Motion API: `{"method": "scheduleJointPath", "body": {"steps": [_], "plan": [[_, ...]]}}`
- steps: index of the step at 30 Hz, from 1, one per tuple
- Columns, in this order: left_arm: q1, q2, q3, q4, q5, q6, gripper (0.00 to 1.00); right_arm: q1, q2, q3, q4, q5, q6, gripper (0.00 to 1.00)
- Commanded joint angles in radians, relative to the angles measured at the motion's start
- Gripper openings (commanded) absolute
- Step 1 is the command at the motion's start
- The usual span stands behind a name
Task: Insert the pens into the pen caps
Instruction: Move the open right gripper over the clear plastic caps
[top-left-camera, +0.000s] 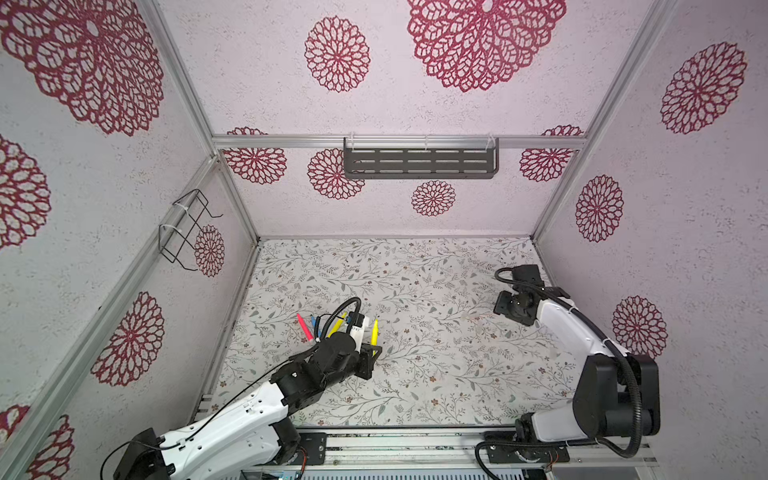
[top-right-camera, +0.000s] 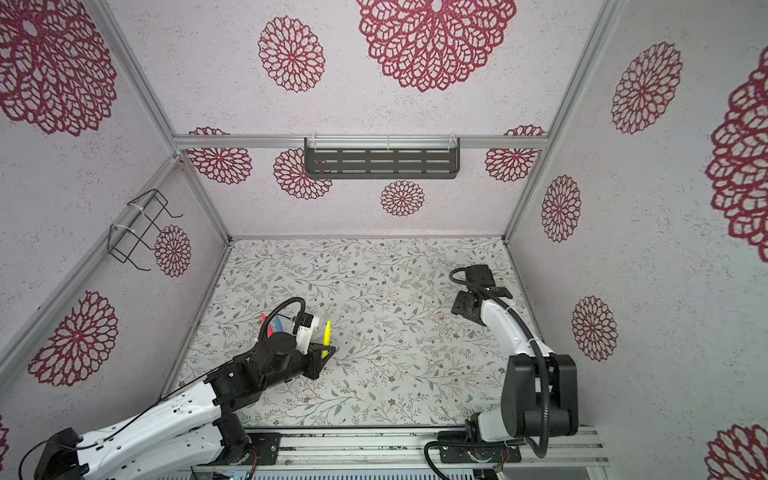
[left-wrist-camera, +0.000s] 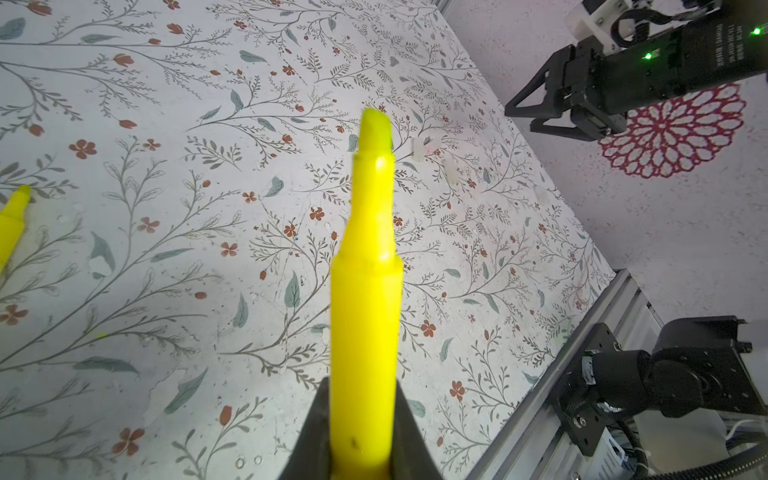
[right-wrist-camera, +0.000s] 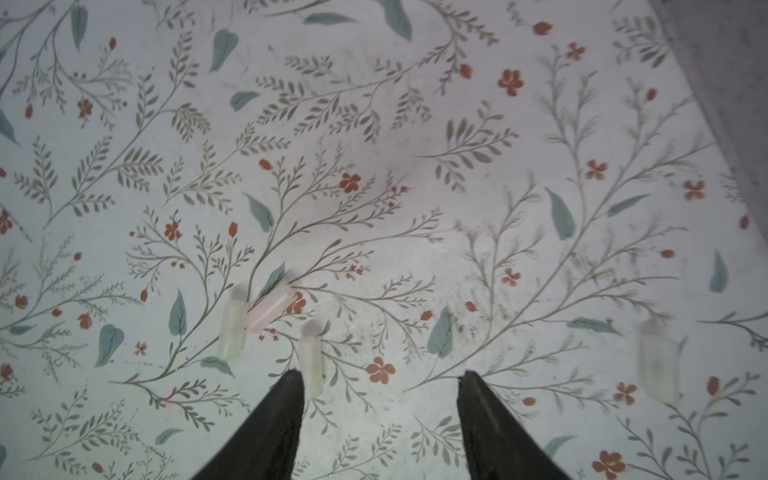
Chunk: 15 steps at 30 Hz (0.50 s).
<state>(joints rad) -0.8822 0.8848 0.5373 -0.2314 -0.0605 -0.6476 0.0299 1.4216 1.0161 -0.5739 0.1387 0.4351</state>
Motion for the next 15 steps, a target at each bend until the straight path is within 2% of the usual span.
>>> {"method": "scheduleJointPath", "body": {"steps": [1,6,9,15], "plan": [[-0.011,0.007,0.015,0.006,0.001,-0.005,0.0,-0.052,-0.038,-0.036,-0.057,0.015,-0.044,0.63],[-0.011,0.021,0.023,0.011,0.009,-0.003,0.0,-0.209,-0.08,-0.114,-0.042,0.071,-0.044,0.65],[-0.011,0.026,0.023,0.012,0.011,0.0,0.0,-0.308,-0.08,-0.157,-0.017,0.052,-0.044,0.65],[-0.011,0.028,0.021,0.012,-0.001,0.019,0.0,-0.359,-0.056,-0.21,0.042,0.07,-0.012,0.68]]}}
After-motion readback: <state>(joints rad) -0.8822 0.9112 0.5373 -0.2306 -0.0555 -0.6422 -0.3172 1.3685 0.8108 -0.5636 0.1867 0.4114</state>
